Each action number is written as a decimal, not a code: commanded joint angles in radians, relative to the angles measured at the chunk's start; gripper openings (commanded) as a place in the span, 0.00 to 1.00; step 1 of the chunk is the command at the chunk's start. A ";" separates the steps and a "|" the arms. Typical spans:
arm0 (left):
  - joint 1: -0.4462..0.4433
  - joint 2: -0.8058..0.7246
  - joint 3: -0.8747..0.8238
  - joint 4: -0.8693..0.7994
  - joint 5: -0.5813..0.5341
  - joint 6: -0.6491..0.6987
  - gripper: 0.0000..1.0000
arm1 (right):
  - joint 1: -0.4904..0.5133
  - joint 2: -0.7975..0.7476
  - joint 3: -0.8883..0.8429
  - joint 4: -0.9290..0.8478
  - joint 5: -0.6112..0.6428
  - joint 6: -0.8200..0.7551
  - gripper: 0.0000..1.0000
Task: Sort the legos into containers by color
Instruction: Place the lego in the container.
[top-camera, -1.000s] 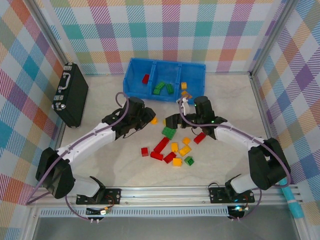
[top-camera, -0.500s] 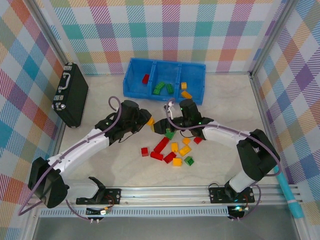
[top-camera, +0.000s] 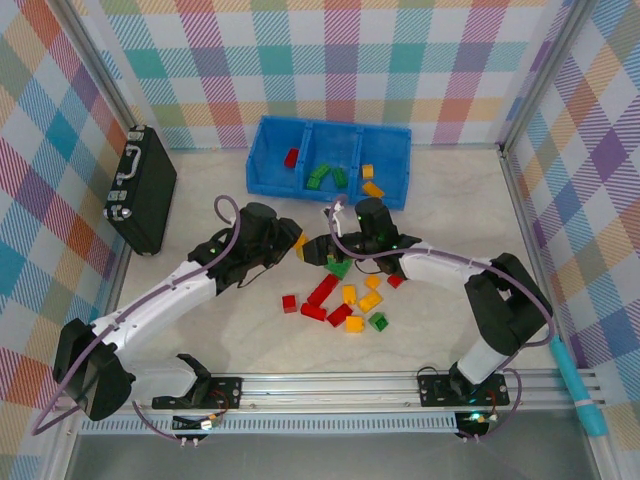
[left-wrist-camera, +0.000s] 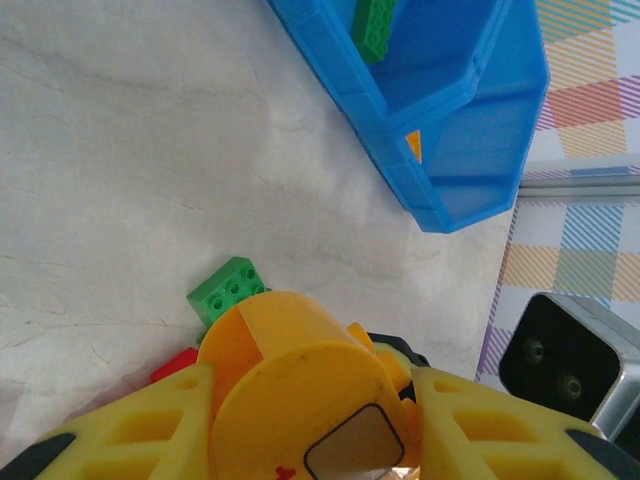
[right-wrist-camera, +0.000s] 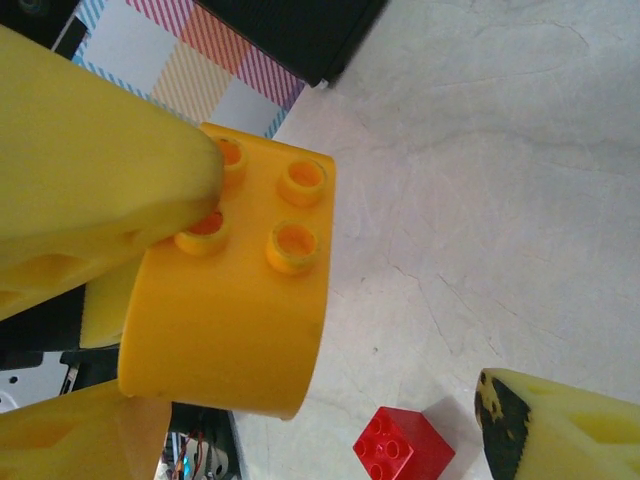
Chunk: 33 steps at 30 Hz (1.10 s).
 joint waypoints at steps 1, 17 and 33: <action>-0.021 -0.019 -0.024 -0.009 0.008 -0.011 0.37 | 0.009 0.007 0.017 0.117 -0.043 0.046 0.78; -0.021 -0.039 -0.023 -0.017 -0.022 -0.023 0.37 | 0.011 0.027 -0.002 0.171 -0.047 0.102 0.78; -0.026 -0.002 -0.044 0.066 -0.003 -0.051 0.38 | 0.012 0.058 0.004 0.183 -0.020 0.145 0.37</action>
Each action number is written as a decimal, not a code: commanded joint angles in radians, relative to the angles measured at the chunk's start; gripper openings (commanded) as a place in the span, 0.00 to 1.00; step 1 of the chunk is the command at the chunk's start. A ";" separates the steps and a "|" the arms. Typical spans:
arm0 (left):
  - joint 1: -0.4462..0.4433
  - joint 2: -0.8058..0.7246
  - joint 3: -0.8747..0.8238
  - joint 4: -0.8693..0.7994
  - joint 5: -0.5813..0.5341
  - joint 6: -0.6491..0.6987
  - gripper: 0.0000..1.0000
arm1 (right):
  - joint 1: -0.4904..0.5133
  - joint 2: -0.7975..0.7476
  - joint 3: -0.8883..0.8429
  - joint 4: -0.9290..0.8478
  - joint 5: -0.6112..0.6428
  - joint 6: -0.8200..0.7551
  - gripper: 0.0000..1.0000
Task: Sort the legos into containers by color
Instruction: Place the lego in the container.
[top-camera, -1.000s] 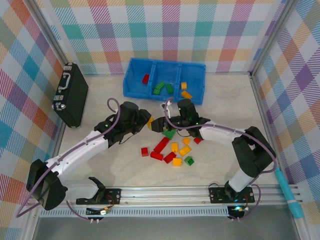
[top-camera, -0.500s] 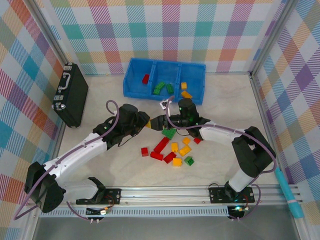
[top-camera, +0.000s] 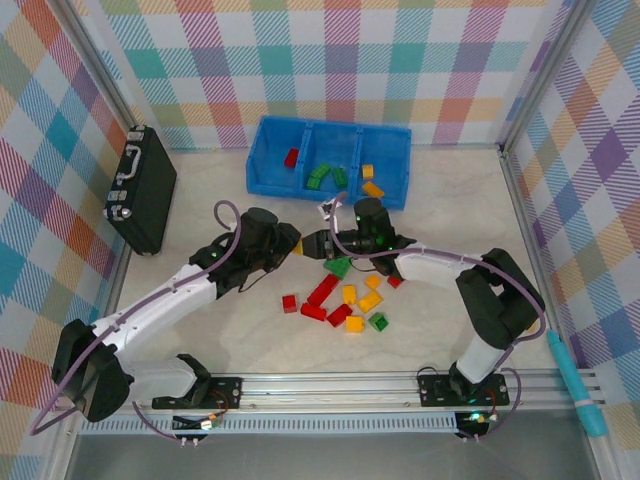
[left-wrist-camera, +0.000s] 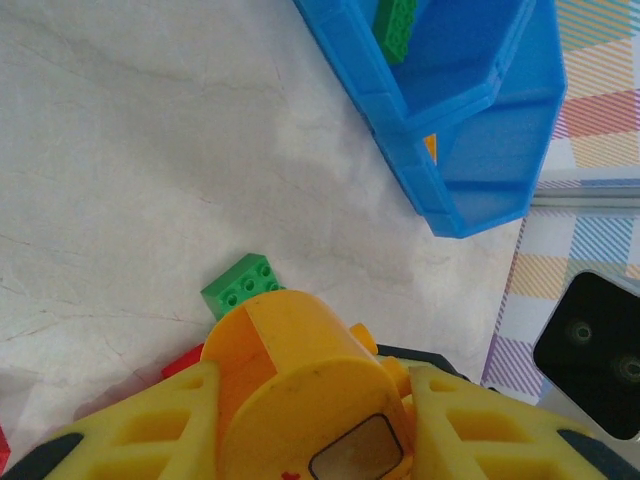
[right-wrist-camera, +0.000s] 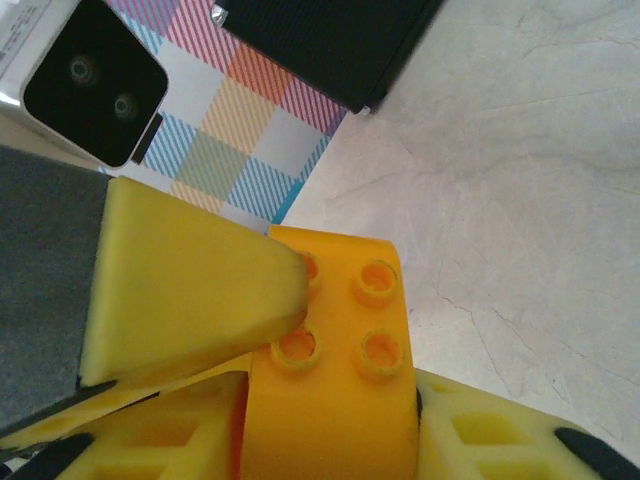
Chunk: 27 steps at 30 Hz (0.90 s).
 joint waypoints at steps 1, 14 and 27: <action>-0.013 0.006 -0.012 0.049 0.013 -0.015 0.42 | 0.006 0.011 0.011 0.001 0.019 -0.005 0.35; 0.036 -0.168 0.036 -0.263 -0.196 0.147 0.72 | -0.130 -0.032 0.083 -0.310 0.138 -0.156 0.29; 0.087 -0.130 -0.065 -0.497 0.048 0.246 0.70 | -0.250 0.096 0.497 -0.736 0.716 -0.564 0.30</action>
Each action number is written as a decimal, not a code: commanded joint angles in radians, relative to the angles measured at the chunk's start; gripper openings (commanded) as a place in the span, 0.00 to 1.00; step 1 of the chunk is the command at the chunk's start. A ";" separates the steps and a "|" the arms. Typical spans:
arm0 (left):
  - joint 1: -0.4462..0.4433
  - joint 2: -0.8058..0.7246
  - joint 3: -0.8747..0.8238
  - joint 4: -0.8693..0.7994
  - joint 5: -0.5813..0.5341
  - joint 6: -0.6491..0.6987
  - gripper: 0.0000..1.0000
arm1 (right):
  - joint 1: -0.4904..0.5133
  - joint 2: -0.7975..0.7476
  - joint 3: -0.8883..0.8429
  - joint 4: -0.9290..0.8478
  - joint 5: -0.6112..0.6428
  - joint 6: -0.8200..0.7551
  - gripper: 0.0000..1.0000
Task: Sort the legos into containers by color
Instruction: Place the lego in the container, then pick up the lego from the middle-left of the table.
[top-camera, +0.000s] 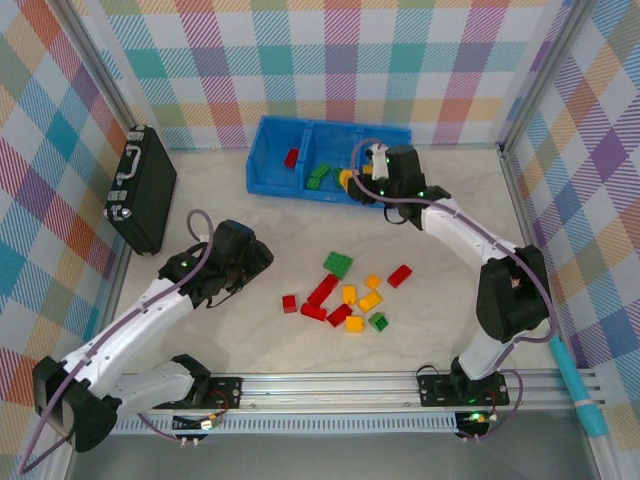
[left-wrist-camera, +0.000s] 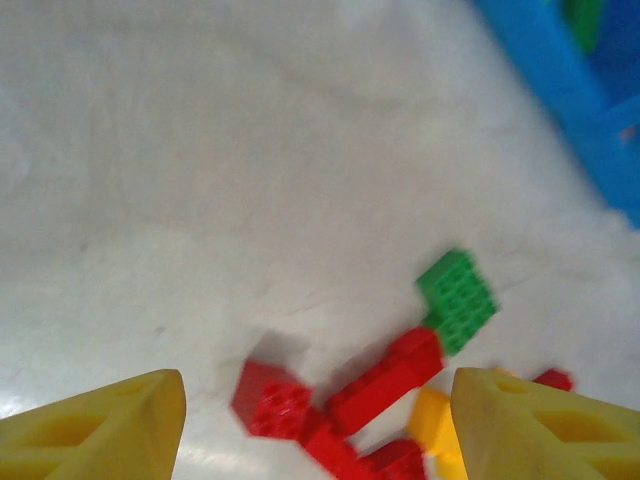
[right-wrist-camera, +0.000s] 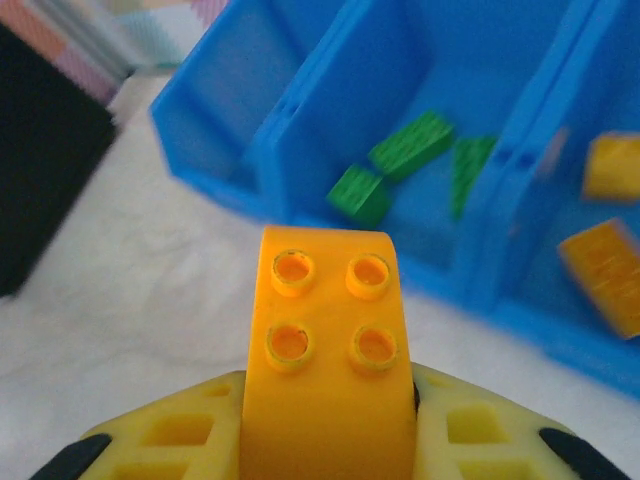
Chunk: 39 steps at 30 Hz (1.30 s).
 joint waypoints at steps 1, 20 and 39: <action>-0.003 0.039 -0.044 -0.063 0.094 0.041 0.69 | -0.008 0.096 0.086 -0.105 0.182 -0.125 0.30; -0.136 0.360 -0.021 0.088 0.133 0.038 0.69 | -0.086 0.312 0.251 -0.056 0.309 -0.148 0.31; -0.175 0.542 0.023 0.168 0.156 0.028 0.52 | -0.119 0.425 0.363 -0.062 0.262 -0.176 0.57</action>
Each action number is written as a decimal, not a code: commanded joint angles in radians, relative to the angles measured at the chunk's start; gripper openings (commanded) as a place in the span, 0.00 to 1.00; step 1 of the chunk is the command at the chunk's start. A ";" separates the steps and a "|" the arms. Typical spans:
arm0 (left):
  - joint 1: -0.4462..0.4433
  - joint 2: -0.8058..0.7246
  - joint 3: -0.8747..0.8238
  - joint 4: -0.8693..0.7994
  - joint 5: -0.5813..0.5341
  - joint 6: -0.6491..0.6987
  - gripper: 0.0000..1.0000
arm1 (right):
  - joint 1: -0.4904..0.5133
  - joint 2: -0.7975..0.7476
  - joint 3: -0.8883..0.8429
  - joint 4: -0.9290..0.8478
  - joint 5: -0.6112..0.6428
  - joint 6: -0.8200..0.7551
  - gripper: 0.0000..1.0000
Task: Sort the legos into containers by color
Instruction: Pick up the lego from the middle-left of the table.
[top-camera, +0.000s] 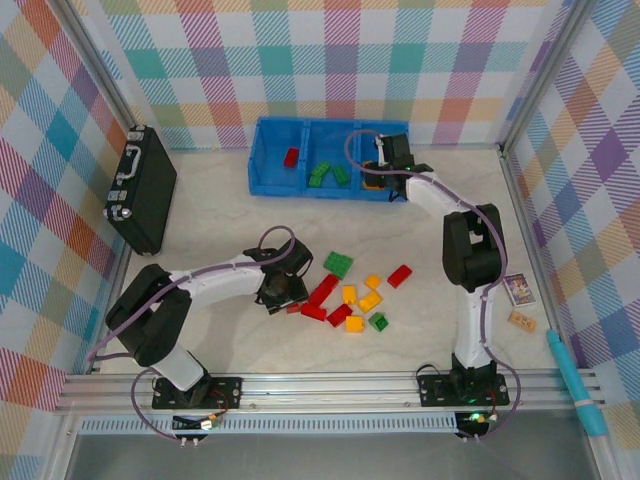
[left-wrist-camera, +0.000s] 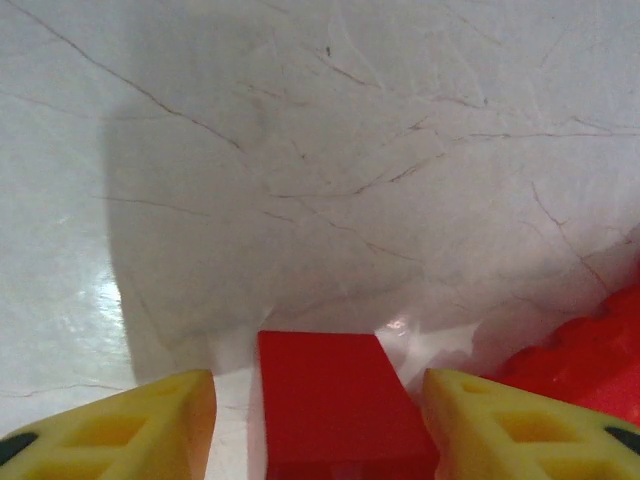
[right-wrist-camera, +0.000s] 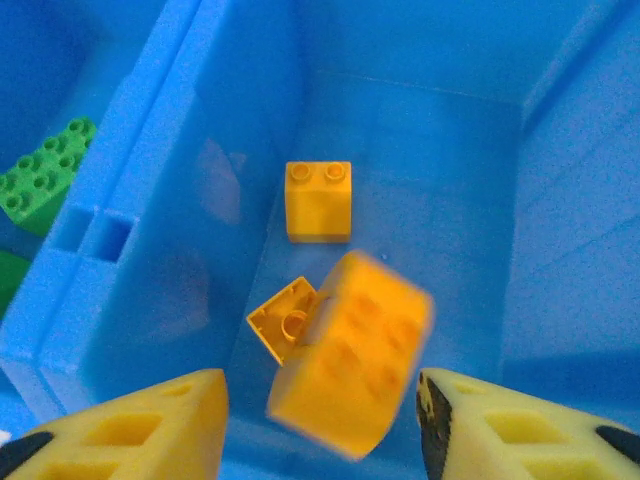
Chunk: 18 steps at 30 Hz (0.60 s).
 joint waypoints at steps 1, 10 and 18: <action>-0.009 0.013 0.021 0.008 0.017 -0.003 0.51 | -0.005 -0.005 0.029 0.011 -0.025 -0.012 0.59; -0.015 -0.011 0.017 -0.007 0.010 0.004 0.32 | -0.005 -0.103 -0.019 0.013 -0.049 -0.017 0.68; 0.067 -0.047 0.161 -0.073 -0.018 0.090 0.26 | -0.015 -0.290 -0.164 -0.029 -0.055 -0.024 0.72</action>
